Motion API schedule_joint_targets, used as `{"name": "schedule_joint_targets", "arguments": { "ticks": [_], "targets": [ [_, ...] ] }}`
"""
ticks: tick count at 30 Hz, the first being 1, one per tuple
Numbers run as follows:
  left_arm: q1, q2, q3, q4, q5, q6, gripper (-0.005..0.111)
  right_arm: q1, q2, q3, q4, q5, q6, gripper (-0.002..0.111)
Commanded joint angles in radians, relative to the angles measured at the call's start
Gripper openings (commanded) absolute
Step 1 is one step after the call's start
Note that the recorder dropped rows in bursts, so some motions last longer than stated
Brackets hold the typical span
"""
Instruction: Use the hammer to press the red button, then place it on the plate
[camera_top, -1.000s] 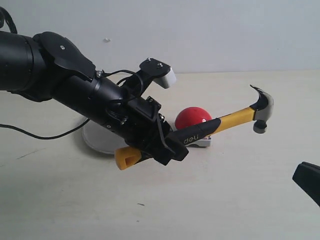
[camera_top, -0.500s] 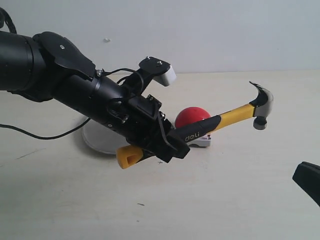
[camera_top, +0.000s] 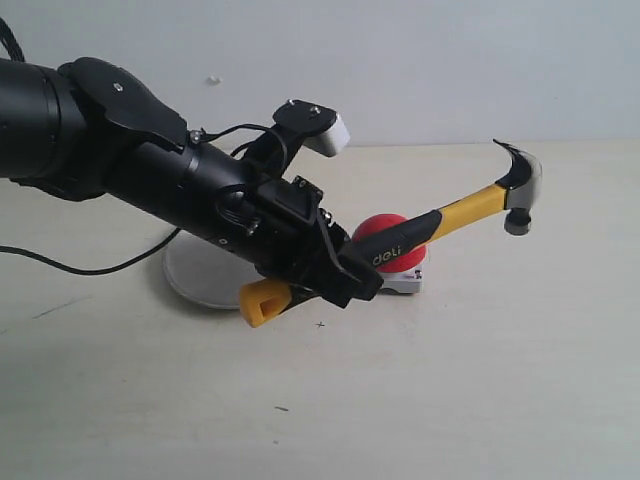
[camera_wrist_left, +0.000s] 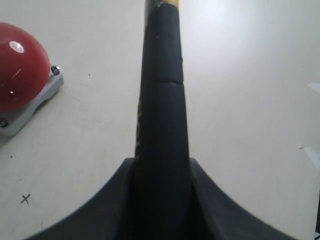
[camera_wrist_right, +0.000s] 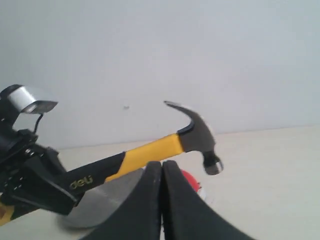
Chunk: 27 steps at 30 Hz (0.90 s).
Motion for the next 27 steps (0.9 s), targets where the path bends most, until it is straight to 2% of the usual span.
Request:
{"name": "schedule_joint_targets", "arguments": {
  "ticks": [1,10,20,27],
  "targets": [
    [0.000,-0.033,-0.011,-0.063,-0.022,0.008,0.000,-0.108,-0.023,0.005,-0.007,-0.008,-0.009,0.000],
    [0.000,-0.032,-0.011,-0.066,-0.059,0.008,0.000,-0.248,-0.101,0.005,-0.007,-0.006,-0.009,0.000],
    [0.000,-0.082,-0.011,-0.062,-0.132,-0.070,0.000,-0.251,-0.118,0.005,-0.007,-0.006,-0.009,0.000],
    [-0.002,-0.130,-0.011,0.070,-0.214,-0.200,0.000,-0.251,-0.118,0.005,-0.007,-0.006,-0.009,0.000]
  ]
}}
